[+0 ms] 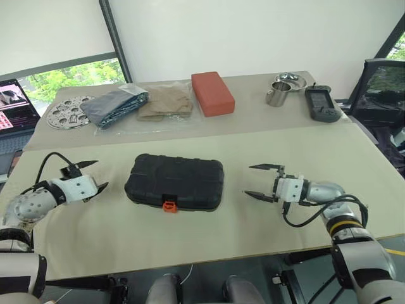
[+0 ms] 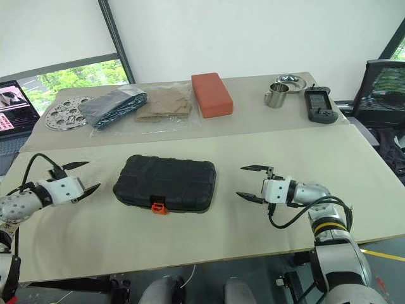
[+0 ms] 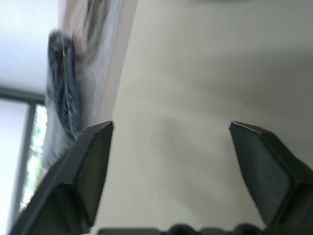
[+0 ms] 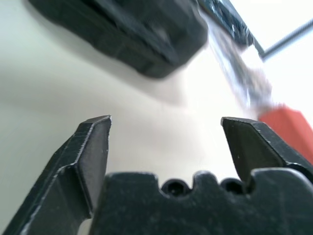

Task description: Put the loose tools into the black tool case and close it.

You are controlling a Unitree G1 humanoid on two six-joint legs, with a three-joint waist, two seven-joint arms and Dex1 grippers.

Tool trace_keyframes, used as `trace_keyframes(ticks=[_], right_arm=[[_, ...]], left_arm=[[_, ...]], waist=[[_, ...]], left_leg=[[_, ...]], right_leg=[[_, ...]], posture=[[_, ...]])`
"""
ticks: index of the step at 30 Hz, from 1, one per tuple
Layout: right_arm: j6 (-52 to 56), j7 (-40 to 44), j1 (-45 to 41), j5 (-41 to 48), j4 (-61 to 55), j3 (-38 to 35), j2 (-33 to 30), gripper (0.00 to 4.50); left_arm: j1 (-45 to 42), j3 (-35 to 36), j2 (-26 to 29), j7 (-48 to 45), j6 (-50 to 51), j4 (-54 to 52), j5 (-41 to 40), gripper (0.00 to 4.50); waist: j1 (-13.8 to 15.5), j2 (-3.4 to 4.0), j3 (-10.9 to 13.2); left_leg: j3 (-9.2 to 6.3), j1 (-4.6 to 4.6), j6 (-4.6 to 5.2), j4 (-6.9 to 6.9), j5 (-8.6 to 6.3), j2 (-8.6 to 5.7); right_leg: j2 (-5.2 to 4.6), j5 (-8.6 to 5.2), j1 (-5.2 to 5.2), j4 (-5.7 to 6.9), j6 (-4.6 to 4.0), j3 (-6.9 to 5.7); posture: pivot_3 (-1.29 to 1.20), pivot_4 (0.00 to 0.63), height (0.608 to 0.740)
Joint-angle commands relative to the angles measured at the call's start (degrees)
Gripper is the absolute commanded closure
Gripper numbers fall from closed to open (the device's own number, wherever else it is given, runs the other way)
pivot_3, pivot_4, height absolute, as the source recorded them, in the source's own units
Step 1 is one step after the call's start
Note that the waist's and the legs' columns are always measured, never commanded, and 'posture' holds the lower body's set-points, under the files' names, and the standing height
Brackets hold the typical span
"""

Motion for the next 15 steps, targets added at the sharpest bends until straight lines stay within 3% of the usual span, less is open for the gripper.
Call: trace_keyframes(ticks=[1,5,7,14,15], right_arm=[[19.3,5.4,7.0,10.6,-18.0,0.1,-0.3,0.32],[50.3,4.8,18.1,17.7,-45.8,3.9,-3.1,0.32],[60.7,3.7,21.4,20.0,-55.1,4.8,-4.4,0.32],[81.3,1.8,25.8,24.9,-72.7,7.6,-6.0,2.48],[83.1,0.8,25.4,24.7,-73.6,8.4,-4.9,2.87]], left_arm=[[0.4,5.6,-1.8,-11.8,8.3,-0.6,-10.9,0.54],[0.3,8.4,-6.5,-25.8,21.9,-4.1,-19.3,0.54],[0.7,8.4,-7.8,-31.2,27.4,-6.6,-21.5,0.54],[1.5,5.6,-11.6,-38.5,39.0,-18.0,-23.9,0.49],[1.9,4.9,-12.4,-39.5,40.2,-20.1,-24.2,0.74]], waist=[[-0.1,0.0,0.0],[0.0,0.01,0.0],[0.0,0.01,0.0],[1.1,-0.08,-0.1],[1.2,-0.08,-0.1]], left_leg=[[0.0,-0.01,-0.01,0.01,0.0,0.0],[-0.02,-0.05,-0.03,0.11,-0.02,0.02],[-0.05,-0.05,-0.05,0.18,-0.03,-0.01],[-0.15,-0.09,-0.04,0.27,-0.04,-0.03],[-0.2,-0.11,-0.03,0.28,-0.05,-0.04]], right_leg=[[0.04,0.0,0.0,0.03,0.0,-0.01],[0.03,0.0,-0.07,0.31,0.0,-0.01],[0.02,-0.02,-0.1,0.35,0.02,-0.04],[0.12,-0.02,-0.1,0.3,0.03,-0.05],[0.14,-0.02,-0.11,0.28,0.03,-0.05]], posture=[[0.0,0.15,0.736],[0.0,0.15,0.736],[0.0,0.15,0.736],[0.0,0.15,0.736],[0.0,0.15,0.736]])
